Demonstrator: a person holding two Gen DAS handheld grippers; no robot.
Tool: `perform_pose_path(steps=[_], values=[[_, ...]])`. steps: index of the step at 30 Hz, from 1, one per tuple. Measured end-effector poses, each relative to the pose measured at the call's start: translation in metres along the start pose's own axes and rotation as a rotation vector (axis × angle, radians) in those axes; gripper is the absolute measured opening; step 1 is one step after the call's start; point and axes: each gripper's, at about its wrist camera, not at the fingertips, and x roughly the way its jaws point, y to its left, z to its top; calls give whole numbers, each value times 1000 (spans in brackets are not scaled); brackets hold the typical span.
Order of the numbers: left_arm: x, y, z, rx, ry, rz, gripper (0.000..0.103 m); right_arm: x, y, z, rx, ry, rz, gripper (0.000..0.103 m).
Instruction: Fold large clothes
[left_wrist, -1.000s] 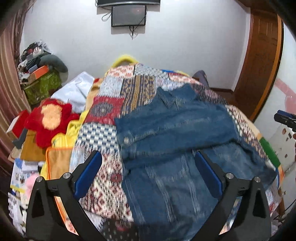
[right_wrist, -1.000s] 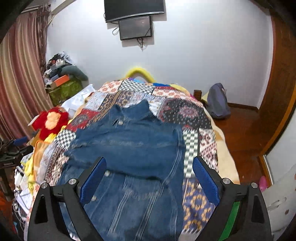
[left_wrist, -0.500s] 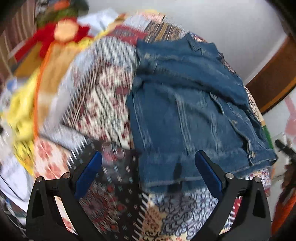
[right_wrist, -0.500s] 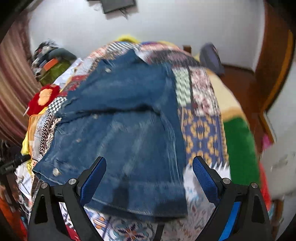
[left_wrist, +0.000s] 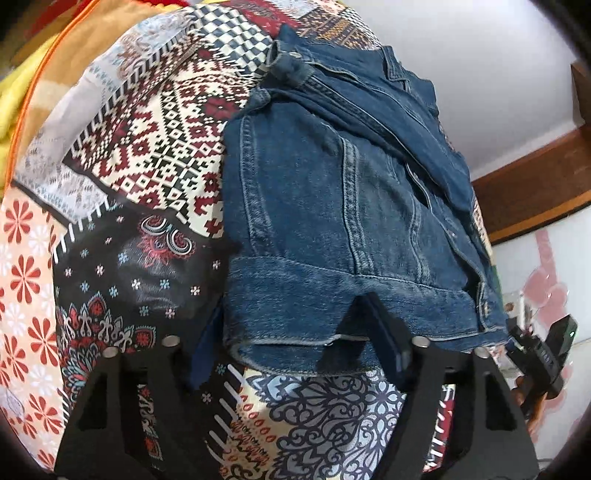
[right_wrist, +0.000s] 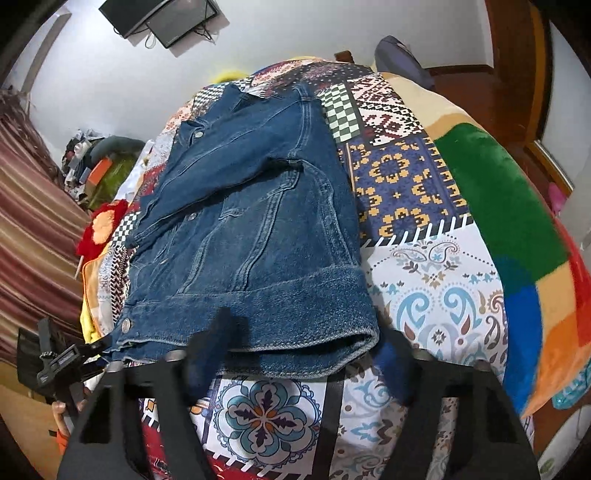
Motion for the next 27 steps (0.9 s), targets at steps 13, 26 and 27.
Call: perform_pose_path(steps=[13, 26, 27], values=[[-24, -21, 23, 108, -137, 68, 15, -9, 11, 19, -111, -92, -23, 14], [-77, -87, 123, 270, -407, 48, 12, -15, 95, 129, -393, -282, -65, 12], [-80, -93, 132, 284, -433, 58, 12, -16, 101, 142, -412, -301, -71, 11]])
